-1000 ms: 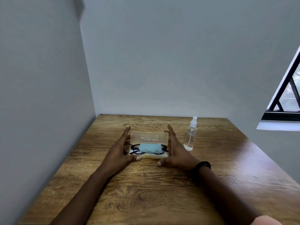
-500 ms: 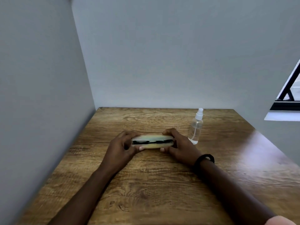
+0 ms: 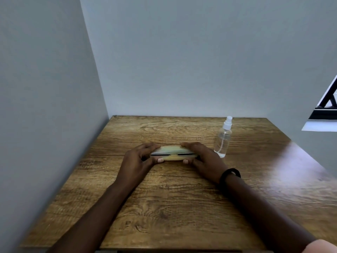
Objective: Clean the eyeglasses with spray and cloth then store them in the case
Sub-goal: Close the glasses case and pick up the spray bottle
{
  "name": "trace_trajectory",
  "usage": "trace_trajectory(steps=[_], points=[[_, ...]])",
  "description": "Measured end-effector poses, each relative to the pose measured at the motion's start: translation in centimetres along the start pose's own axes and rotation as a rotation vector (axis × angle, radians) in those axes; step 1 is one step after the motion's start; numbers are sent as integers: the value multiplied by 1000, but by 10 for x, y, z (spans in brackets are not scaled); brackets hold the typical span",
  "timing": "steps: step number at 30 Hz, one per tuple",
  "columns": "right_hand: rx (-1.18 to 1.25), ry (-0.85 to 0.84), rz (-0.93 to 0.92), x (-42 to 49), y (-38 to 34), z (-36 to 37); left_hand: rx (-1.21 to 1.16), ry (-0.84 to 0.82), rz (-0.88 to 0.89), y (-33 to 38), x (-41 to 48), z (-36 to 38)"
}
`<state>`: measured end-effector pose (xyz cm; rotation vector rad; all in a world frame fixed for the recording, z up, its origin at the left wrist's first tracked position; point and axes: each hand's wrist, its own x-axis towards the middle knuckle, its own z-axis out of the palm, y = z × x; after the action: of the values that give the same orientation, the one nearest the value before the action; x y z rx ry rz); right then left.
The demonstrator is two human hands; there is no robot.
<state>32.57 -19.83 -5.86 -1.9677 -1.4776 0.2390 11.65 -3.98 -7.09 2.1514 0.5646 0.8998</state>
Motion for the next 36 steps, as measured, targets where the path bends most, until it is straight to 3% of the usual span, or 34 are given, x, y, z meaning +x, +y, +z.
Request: trace_trajectory(steps=[28,30,33,36], points=[[-172,33,-81,-4,-5,1,22,9,-2,-3,0,2],[-298,151,-176,-6,-12,2,29,12,6,-3,1,2],[-415,531,-418,-12,-28,-3,47,14,17,-3,0,2],[-521,762,-527,-18,-38,-6,42,22,22,-3,0,2]])
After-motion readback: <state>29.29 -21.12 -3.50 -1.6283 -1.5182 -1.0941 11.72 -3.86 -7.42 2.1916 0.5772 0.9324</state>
